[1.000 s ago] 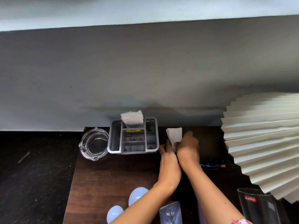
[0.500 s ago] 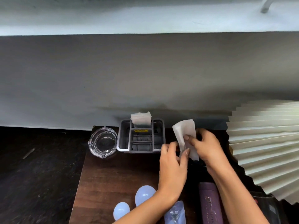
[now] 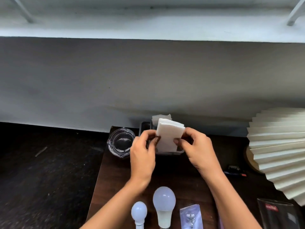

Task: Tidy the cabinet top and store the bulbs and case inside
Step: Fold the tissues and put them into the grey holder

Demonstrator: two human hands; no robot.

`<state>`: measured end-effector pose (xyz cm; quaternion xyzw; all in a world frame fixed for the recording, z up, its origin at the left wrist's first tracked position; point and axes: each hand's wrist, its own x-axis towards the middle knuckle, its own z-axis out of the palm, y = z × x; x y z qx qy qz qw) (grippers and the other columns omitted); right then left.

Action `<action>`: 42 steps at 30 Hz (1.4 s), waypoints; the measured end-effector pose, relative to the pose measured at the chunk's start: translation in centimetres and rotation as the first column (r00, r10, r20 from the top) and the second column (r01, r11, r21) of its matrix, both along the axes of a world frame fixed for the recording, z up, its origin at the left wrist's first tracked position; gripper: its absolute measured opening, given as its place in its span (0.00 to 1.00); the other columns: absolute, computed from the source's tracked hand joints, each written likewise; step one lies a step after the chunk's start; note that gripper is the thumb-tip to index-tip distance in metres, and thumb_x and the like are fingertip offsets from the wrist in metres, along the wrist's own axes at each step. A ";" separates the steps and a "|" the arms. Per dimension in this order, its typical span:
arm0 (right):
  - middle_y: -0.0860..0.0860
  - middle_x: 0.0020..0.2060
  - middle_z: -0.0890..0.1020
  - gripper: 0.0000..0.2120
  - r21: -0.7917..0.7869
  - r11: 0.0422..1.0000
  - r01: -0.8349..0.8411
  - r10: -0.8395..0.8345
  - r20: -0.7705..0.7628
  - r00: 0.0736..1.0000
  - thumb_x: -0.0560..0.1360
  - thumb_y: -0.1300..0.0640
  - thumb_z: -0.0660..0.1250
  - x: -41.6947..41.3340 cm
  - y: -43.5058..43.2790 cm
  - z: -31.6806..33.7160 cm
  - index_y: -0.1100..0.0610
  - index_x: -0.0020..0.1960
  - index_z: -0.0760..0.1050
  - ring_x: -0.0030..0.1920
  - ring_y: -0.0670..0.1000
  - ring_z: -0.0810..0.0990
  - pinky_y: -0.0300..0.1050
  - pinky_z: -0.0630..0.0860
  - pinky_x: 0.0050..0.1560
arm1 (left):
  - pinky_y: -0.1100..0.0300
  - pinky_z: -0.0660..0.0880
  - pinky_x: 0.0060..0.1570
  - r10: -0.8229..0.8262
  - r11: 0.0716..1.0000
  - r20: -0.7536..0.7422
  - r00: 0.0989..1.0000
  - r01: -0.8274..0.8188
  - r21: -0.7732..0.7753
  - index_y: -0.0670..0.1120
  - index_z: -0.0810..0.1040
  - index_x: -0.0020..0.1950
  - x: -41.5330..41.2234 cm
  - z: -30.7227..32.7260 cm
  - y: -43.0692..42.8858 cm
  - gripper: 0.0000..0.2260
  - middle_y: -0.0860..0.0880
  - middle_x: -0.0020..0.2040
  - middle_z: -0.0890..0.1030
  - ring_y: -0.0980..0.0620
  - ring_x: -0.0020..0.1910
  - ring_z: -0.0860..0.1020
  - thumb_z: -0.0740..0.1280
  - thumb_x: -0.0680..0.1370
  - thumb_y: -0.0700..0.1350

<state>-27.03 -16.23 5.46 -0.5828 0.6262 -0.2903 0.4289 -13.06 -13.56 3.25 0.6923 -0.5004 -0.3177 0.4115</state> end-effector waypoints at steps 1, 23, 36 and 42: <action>0.52 0.45 0.82 0.09 -0.039 0.999 -0.003 0.002 -0.034 0.999 0.70 0.65 0.68 0.5 -0.2 -0.2 0.57 0.49 0.79 0.45 0.48 0.78 0.21 0.67 0.39 | 0.57 0.76 0.49 -0.004 1.000 0.019 1.000 0.005 -0.018 0.50 0.78 0.50 0.6 0.0 -0.2 0.08 0.47 0.45 0.81 0.52 0.47 0.78 0.66 0.75 0.39; 0.56 0.43 0.82 0.09 -0.240 0.969 0.059 -0.089 -0.116 0.989 0.69 0.70 0.66 2.4 -0.9 -3.3 0.63 0.48 0.79 0.42 0.47 0.76 0.19 0.64 0.42 | 0.55 0.71 0.46 -0.039 0.988 0.246 0.969 0.075 -0.138 0.44 0.82 0.49 2.0 -2.2 -2.6 0.12 0.61 0.37 0.70 0.44 0.42 0.77 0.69 0.70 0.32; 0.58 0.43 0.83 0.07 -0.226 0.973 -0.052 -0.030 -0.347 0.937 0.67 0.65 0.69 2.8 -1.3 -4.9 0.59 0.45 0.79 0.47 0.62 0.77 0.55 0.73 0.51 | 0.58 0.63 0.48 -0.119 0.986 0.421 0.899 0.158 -0.057 0.47 0.77 0.50 2.3 -4.3 -2.2 0.10 0.48 0.49 0.81 0.48 0.49 0.70 0.60 0.73 0.48; 0.56 0.45 0.82 0.08 -0.222 0.975 -0.007 -0.048 -0.239 0.970 0.68 0.65 0.70 2.6 -1.0 -4.5 0.60 0.47 0.79 0.50 0.56 0.78 0.41 0.70 0.53 | 0.56 0.66 0.49 -0.123 0.985 0.406 0.905 0.161 -0.062 0.48 0.78 0.50 2.3 -4.3 -2.1 0.11 0.48 0.48 0.81 0.45 0.48 0.74 0.58 0.73 0.47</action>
